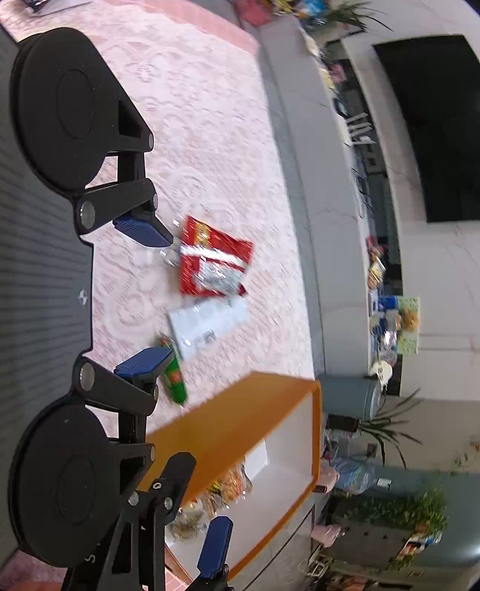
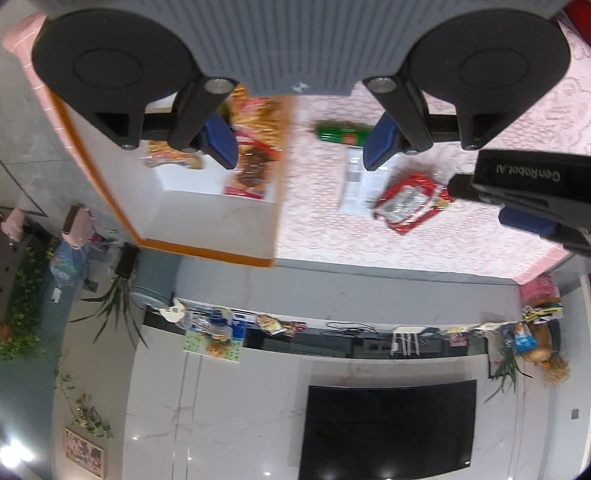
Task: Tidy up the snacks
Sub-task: 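Move both tools back over the remaining snacks on the table, then grasp the green sausage with right tool while left lowers onto the red chip bag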
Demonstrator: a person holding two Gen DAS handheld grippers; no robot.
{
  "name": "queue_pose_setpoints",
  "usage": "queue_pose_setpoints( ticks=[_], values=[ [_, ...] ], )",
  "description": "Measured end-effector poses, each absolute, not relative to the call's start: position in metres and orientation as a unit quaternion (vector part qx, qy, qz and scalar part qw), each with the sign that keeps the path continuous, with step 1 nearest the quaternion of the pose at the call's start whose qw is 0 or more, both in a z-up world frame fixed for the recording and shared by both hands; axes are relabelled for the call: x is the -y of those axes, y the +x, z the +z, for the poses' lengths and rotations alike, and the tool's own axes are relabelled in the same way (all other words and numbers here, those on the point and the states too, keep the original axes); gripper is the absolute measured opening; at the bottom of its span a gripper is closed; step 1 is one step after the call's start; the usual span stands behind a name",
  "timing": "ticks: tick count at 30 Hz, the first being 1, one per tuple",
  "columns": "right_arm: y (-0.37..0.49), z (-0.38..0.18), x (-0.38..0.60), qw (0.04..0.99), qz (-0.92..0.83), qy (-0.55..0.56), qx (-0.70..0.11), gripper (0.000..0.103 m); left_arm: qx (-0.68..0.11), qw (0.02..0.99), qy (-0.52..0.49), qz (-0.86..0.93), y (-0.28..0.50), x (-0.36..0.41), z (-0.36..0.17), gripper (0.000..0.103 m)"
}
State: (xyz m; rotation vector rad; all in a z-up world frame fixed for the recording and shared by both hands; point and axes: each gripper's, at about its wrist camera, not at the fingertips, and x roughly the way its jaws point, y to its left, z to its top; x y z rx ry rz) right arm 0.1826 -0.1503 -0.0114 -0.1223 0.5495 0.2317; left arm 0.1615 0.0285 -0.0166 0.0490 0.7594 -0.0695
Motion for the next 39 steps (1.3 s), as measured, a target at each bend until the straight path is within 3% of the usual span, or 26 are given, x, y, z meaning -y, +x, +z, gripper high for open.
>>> queue_pose_setpoints(
  ticks=[17, 24, 34, 39],
  values=[
    [0.207, -0.054, 0.068, 0.929, 0.175, -0.154, -0.289, 0.064, -0.407, 0.912, -0.024, -0.041, 0.175, -0.091, -0.052, 0.073],
    [0.253, -0.073, 0.06, 0.89, 0.185, -0.238, -0.343, 0.062, -0.41, 0.91, -0.008, -0.063, 0.191, -0.091, -0.062, 0.073],
    [0.28, -0.101, 0.058, 0.867, 0.192, -0.249, -0.386, 0.061, -0.421, 0.904, -0.011, -0.074, 0.206, -0.09, -0.079, 0.073],
    [0.286, -0.108, 0.053, 0.878, 0.184, -0.22, -0.385, 0.049, -0.423, 0.903, -0.012, -0.073, 0.206, -0.09, -0.083, 0.073]
  ],
)
